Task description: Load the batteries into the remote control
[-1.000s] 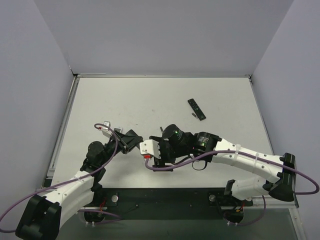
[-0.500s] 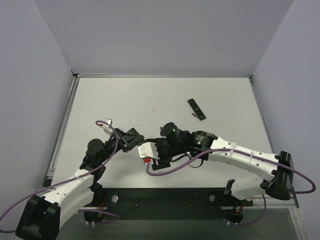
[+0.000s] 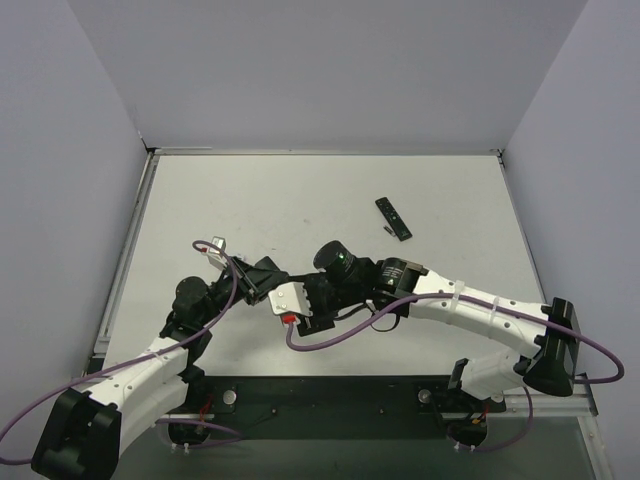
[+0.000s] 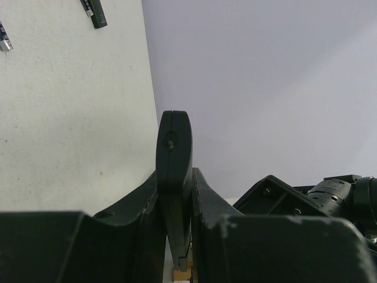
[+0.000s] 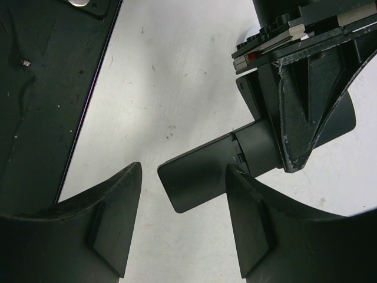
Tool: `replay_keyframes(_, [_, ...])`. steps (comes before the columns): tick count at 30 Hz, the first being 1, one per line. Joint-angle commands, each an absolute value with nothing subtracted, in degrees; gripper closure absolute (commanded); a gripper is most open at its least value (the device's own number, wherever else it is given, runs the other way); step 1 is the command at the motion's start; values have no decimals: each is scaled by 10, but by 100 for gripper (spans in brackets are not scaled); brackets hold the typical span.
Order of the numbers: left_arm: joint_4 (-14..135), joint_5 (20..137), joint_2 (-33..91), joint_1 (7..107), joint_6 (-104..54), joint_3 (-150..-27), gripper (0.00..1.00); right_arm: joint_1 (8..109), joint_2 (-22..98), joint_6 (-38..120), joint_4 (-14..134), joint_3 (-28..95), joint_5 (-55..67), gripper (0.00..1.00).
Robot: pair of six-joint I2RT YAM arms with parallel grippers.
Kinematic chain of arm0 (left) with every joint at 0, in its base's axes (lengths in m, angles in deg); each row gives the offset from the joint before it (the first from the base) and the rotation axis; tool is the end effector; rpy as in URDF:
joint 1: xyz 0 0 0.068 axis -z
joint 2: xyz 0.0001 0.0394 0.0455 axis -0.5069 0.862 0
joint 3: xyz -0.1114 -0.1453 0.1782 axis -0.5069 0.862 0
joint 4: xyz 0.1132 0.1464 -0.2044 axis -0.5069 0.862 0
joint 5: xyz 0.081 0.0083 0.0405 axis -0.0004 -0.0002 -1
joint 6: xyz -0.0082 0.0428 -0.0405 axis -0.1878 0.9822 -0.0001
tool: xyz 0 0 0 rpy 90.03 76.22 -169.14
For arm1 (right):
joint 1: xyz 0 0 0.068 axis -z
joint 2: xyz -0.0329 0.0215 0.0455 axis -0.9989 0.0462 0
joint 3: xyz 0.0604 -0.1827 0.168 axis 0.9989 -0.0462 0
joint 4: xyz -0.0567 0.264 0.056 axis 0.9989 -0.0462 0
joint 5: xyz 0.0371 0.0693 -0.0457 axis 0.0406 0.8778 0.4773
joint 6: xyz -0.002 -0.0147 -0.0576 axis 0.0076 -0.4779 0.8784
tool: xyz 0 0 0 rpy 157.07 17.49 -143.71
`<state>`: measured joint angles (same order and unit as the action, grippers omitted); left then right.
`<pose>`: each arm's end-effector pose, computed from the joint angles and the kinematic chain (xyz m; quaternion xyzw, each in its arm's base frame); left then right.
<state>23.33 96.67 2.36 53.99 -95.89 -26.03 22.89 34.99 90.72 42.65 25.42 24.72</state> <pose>0.1852 -0.1016 0.1810 -0.1954 0.6778 -0.6471 0.2892 0.1270 0.3109 0.3123 -0.7428 0.4017 0.2865 0.4527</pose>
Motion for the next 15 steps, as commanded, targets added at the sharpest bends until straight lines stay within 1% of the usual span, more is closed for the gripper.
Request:
replay_keyframes(1, [214, 980, 27, 542, -954, -294, 100, 234, 365, 920, 429, 274, 265, 46])
replay_keyframes(5, [212, 981, 26, 542, -957, -295, 100, 235, 374, 920, 426, 270, 268, 47])
replay_keyframes(8, [207, 982, 25, 542, -961, -294, 100, 237, 382, 918, 423, 264, 267, 50])
replay_keyframes(15, [192, 982, 10, 542, -976, -294, 100, 243, 394, 910, 423, 239, 274, 53])
